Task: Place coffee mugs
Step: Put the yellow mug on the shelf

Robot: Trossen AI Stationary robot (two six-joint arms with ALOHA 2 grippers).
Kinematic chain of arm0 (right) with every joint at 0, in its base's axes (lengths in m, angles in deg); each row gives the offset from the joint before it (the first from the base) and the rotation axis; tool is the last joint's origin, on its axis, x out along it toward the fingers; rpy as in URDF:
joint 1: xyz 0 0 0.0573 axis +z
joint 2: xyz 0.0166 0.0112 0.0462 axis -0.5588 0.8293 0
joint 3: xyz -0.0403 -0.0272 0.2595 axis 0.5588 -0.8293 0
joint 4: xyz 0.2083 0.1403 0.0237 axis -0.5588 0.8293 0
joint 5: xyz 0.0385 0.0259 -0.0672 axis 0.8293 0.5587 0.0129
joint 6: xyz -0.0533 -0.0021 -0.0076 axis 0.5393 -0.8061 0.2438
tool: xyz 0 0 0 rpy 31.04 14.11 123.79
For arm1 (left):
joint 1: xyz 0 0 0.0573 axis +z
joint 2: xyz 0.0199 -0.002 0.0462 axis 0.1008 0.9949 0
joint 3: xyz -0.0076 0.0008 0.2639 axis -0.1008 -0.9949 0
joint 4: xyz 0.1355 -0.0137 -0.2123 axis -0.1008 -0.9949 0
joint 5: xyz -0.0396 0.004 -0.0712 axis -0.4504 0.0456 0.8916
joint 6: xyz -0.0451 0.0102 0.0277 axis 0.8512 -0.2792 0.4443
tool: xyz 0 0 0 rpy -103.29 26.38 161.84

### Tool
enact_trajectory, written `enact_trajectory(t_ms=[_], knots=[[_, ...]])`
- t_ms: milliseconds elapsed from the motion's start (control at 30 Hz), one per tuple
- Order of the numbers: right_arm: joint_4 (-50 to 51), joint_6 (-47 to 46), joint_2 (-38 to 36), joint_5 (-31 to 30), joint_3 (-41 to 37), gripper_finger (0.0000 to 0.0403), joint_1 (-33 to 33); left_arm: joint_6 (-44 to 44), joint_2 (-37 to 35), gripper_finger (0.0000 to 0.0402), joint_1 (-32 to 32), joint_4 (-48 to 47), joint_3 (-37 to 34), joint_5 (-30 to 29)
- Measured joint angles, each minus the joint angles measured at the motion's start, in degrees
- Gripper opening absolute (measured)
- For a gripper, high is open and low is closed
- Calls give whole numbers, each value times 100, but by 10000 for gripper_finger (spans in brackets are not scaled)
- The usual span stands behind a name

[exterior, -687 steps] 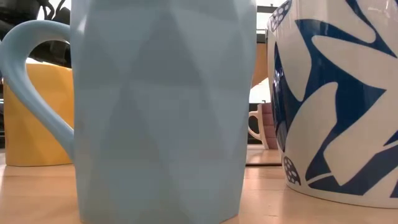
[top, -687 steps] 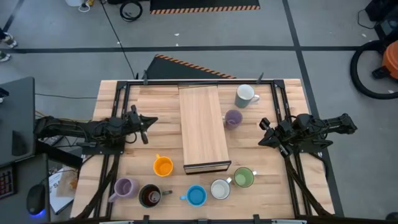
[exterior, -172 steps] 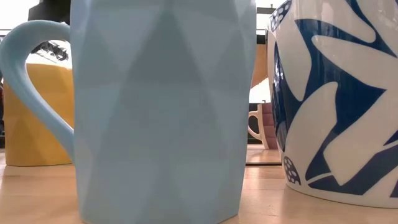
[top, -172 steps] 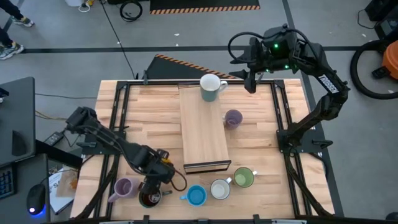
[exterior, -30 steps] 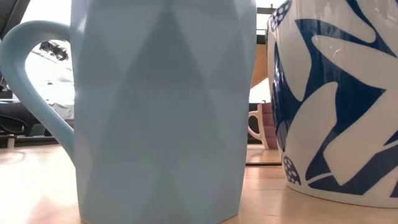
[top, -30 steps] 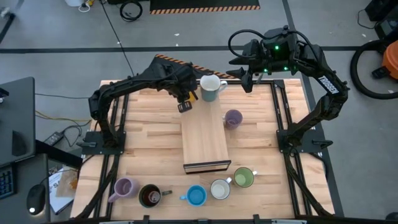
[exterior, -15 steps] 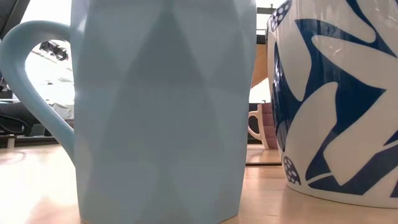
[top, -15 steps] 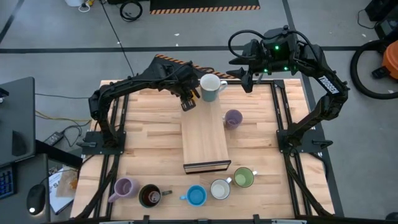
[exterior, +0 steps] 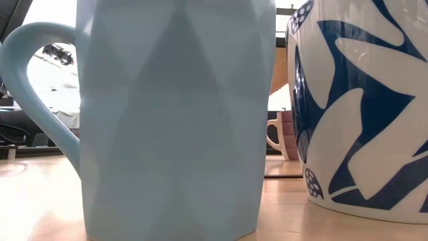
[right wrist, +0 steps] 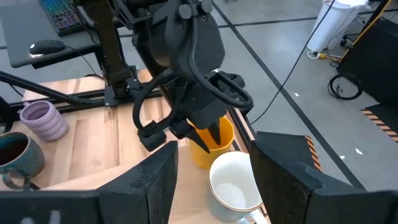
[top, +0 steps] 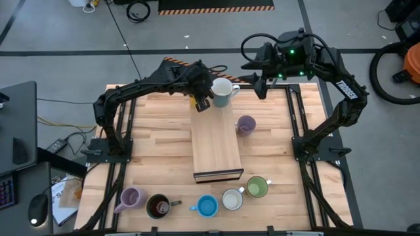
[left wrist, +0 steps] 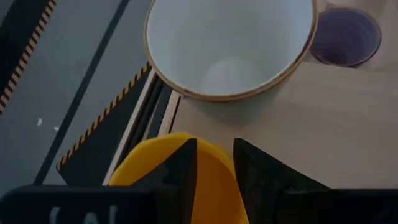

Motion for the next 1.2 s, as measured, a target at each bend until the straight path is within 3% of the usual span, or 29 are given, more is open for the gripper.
enact_trajectory(t_ms=[467, 667, 967, 1200], knots=[[0, 28, 0, -292, -1, 206, 149, -191, -13, 111, 101, 95, 10, -90], [0, 77, 0, -304, -1, 206, 146, -307, -43, 111, 125, -860, 693, 374], [-131, 152, 0, -301, -1, 206, 146, -1729, -28, 111, 32, -2283, 1121, 707], [-227, 129, 0, -296, -1, 206, 146, -3608, -26, 111, -234, -2308, 953, 132]])
